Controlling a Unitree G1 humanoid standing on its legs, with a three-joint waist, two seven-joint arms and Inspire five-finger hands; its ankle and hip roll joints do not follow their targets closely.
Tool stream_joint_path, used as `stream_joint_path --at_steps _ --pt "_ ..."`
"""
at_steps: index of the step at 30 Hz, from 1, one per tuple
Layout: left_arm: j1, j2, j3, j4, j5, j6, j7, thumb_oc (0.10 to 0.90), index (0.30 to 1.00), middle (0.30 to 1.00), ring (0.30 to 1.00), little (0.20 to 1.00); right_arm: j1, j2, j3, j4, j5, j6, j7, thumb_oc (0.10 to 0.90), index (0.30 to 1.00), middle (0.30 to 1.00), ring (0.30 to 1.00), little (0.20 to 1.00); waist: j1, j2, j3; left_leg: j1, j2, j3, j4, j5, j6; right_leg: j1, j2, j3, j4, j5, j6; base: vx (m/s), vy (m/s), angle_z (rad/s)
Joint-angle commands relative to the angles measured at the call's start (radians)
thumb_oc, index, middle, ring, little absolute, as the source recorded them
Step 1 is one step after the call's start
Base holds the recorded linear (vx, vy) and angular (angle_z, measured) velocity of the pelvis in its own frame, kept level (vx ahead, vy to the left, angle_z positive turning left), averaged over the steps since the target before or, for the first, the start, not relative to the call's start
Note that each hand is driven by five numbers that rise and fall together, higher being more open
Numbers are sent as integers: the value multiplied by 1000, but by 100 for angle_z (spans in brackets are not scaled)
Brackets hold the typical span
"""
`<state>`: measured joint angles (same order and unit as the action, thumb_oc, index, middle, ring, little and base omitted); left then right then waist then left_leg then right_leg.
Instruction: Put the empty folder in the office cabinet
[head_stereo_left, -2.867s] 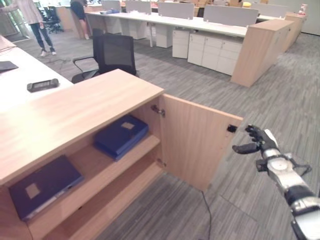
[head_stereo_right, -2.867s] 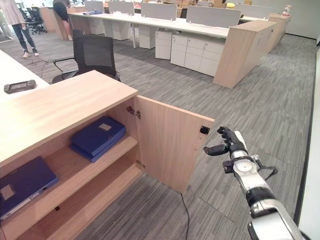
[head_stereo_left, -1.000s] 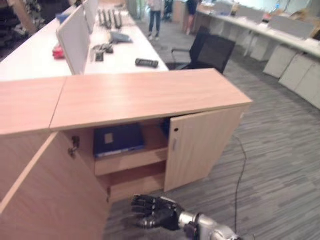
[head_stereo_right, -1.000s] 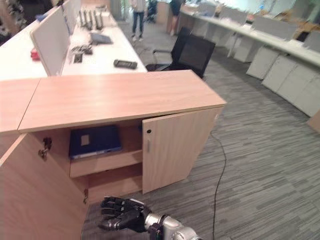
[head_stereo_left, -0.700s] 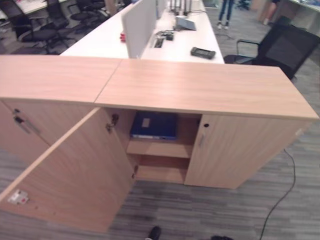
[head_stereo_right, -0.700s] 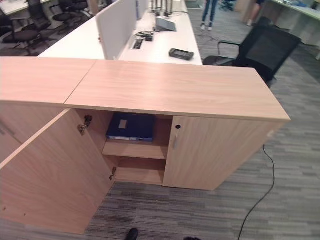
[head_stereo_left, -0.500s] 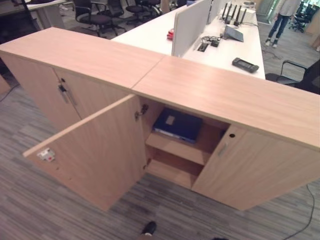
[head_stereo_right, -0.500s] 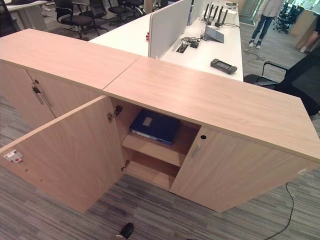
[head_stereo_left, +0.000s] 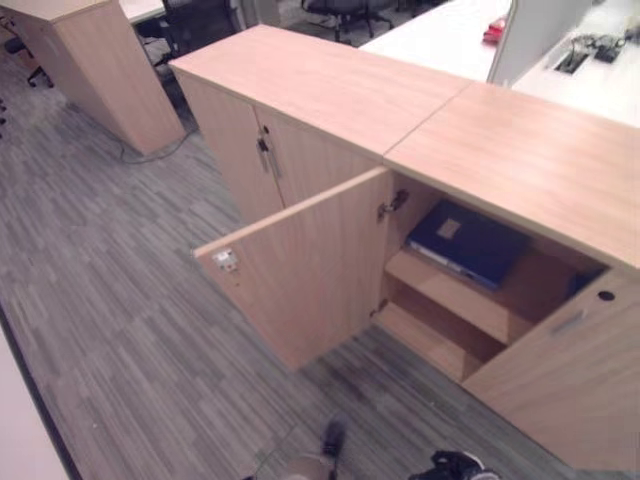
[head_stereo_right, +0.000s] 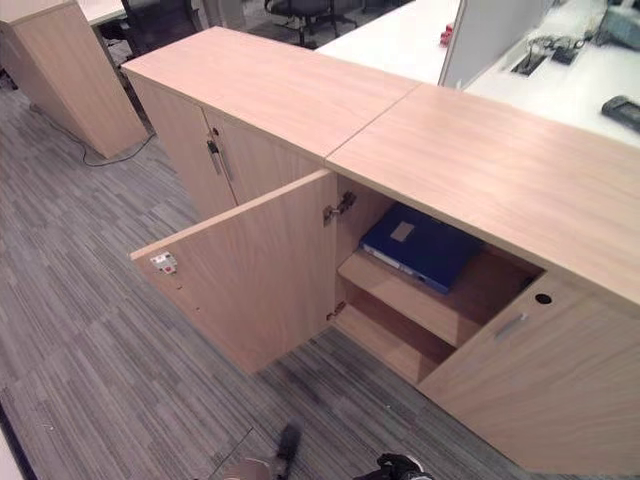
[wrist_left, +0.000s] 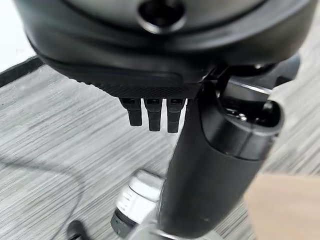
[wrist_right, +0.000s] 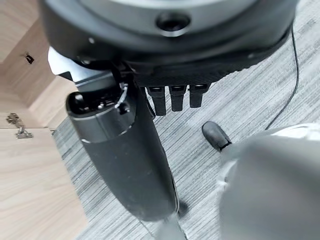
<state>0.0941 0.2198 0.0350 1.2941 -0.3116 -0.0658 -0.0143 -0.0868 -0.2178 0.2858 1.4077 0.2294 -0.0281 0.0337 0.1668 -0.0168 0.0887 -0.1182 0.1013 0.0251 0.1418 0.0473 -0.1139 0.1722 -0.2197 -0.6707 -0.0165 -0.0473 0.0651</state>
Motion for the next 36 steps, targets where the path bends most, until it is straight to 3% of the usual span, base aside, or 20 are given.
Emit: stream_joint_path --at_steps 1,5,7,8,9,11,12,13,15,18,21,25,36 --pt "-21 115 48 -50 -29 -30 7 800 900 900 900 900 -24 -46 -75 22 -53 1 0 800 900 900 900 900 6 56 -43 74 136 -82 -103 144 -39 -95 23 69 56 -51 19 -22 211 29" --pt "-15 205 116 -111 -31 -29 14 800 900 900 900 900 1 -74 -115 16 -68 3 4 800 900 900 900 900 -3 73 -52 66 178 -92 -154 218 -68 -90 -10 49 55 -30 43 -29 219 39" --pt "-15 233 138 -133 -30 -28 16 800 900 900 900 900 6 -84 -125 13 -74 3 4 800 900 900 900 900 -6 79 -55 67 183 -93 -168 225 -75 -93 -20 52 56 -23 50 -29 202 30" --pt "-13 303 175 -217 -15 -27 18 800 900 900 900 900 16 -99 -149 3 -69 5 8 800 900 900 900 900 -17 96 -60 77 170 -92 -198 187 -68 -93 -22 58 52 -1 59 -23 140 18" --pt "-11 303 177 -220 -14 -24 18 800 900 900 900 900 17 -99 -148 2 -69 6 8 800 900 900 900 900 -16 95 -59 79 170 -90 -198 186 -68 -92 -22 60 51 0 60 -21 230 2" --pt "-2 366 220 -265 20 -16 16 800 900 900 900 900 29 -103 -235 18 12 13 9 800 900 900 900 900 -35 112 -94 117 148 -62 -227 133 -71 -100 -26 86 17 51 75 -14 313 -12" --pt "-19 390 219 -267 35 -12 15 800 900 900 900 900 25 -99 -251 17 49 10 5 800 900 900 900 900 -43 110 -104 127 138 -45 -229 102 -64 -106 -30 96 -1 74 82 -62 361 -24" --pt "-50 427 229 -284 44 -14 28 800 900 900 900 900 14 -81 -245 10 80 7 4 800 900 900 900 900 -49 99 -113 136 123 -7 -229 32 -43 -125 -37 118 -23 102 94 -63 226 -37" --pt "-98 470 226 -292 67 -15 43 800 900 900 900 900 -6 -50 -206 5 77 6 10 800 900 900 900 900 -53 87 -122 156 105 27 -229 -17 -30 -141 -42 146 -49 139 112 -72 182 -54" --pt "-141 502 204 -345 89 -17 41 800 900 900 900 900 -16 -16 -167 -1 71 8 24 800 900 900 900 900 -59 65 -128 179 92 64 -229 -42 -21 -144 -46 168 -64 162 125 -38 80 -54" --pt "-170 473 168 -486 102 -21 51 800 900 900 900 900 -14 17 -149 -3 69 10 28 800 900 900 900 900 -70 43 -135 196 88 93 -229 -52 -14 -143 -48 182 -66 170 132 -7 -8 -41" --pt "-190 398 126 -615 97 -11 39 800 900 900 900 900 -7 26 -146 5 51 15 34 800 900 900 900 900 -87 35 -144 205 95 108 -229 -52 -14 -140 -39 188 -68 166 131 21 -37 -15" --pt "-293 283 -10 -750 20 -20 12 800 900 900 900 900 -11 28 -134 0 50 17 28 800 900 900 900 900 -126 25 -150 220 107 129 -229 -57 -12 -144 -18 212 -71 160 128 -3 -30 -10"
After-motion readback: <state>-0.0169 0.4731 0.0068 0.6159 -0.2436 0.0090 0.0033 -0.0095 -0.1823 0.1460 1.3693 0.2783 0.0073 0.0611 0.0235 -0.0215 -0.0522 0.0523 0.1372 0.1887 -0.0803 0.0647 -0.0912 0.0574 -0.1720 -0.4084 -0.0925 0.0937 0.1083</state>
